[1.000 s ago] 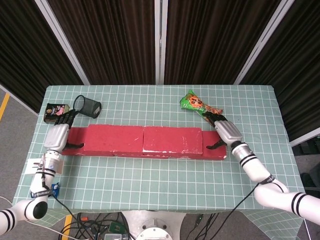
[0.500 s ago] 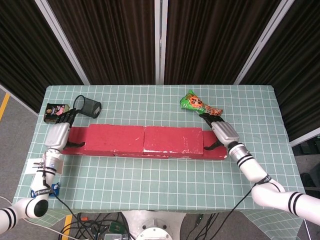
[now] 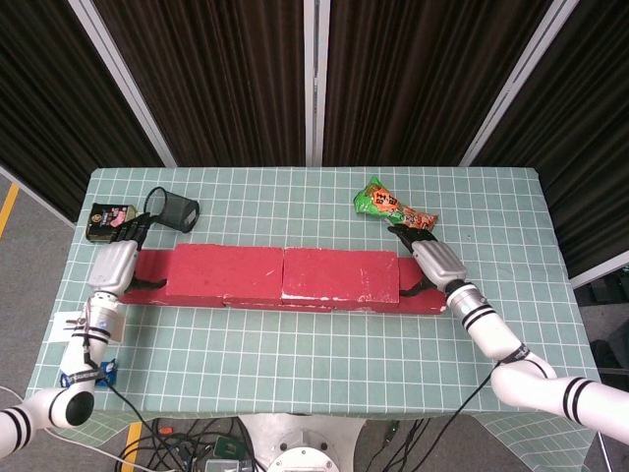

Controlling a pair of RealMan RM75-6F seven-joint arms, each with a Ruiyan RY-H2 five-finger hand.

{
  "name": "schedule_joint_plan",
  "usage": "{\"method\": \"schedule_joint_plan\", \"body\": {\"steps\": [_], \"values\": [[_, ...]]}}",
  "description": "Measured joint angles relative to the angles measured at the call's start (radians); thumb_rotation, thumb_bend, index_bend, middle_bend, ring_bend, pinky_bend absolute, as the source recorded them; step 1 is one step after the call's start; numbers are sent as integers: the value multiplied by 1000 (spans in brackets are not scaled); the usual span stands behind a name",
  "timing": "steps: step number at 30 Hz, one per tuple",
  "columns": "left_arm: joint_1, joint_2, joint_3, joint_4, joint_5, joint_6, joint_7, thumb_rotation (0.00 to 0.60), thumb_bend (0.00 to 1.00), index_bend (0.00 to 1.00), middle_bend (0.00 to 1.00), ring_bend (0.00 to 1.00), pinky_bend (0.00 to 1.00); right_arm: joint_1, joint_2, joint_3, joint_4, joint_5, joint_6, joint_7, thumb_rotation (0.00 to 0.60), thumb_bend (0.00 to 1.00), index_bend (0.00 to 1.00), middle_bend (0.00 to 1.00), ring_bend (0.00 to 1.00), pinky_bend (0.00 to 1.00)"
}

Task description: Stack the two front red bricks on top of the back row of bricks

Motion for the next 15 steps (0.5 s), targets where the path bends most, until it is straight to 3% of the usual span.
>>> {"method": "schedule_joint_plan", "body": {"steps": [15], "values": [[2, 9, 1, -6, -1, 0, -9, 600, 16, 35, 0, 0, 0, 1, 2, -1, -8, 3, 4, -7, 600, 13, 0, 0, 0, 0]]}}
